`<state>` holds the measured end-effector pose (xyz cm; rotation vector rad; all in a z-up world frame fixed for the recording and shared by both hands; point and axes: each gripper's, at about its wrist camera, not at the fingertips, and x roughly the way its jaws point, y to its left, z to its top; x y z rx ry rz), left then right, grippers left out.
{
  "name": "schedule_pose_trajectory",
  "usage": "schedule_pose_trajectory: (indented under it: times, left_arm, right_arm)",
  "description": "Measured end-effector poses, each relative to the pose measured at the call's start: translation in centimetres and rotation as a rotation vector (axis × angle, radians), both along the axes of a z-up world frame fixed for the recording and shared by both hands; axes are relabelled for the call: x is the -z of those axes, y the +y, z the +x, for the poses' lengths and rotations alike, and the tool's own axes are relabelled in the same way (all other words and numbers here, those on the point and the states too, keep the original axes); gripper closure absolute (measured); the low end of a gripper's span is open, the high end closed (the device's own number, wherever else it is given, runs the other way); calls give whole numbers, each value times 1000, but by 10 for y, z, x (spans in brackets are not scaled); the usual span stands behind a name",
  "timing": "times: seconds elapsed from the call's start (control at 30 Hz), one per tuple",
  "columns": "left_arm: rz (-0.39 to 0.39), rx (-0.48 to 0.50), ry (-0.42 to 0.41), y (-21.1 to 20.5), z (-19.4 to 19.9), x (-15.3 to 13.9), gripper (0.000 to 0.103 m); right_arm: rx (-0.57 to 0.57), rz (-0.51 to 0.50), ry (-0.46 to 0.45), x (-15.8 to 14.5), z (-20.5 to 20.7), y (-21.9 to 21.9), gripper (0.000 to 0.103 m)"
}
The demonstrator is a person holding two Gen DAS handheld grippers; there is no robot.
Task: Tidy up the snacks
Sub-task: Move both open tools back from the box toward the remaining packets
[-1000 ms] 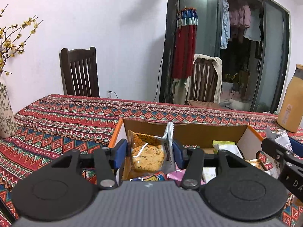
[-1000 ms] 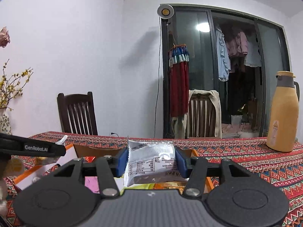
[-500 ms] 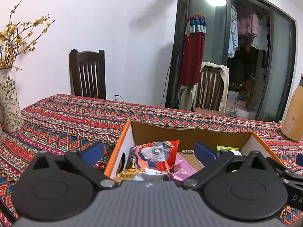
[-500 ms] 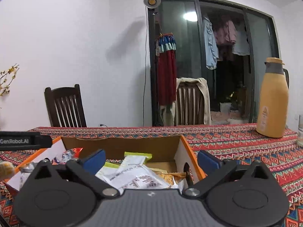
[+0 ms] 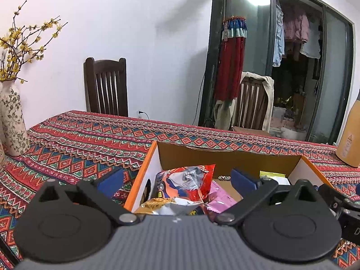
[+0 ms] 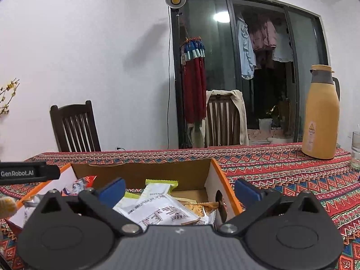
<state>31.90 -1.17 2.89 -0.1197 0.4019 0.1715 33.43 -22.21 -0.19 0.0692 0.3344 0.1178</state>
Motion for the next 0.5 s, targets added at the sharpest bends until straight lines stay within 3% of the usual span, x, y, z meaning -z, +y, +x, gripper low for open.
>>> schedule_pose_trajectory:
  times: [0.23,0.5]
  left_arm:
    - [23,5,16,-5,-1,-2,0]
    - [45,2,3,-11,-29,-30,0]
  right_arm:
    - [-4,0,-4,-2,-2,0,0]
    - [-4,29,-22,-22,-15,-7,0]
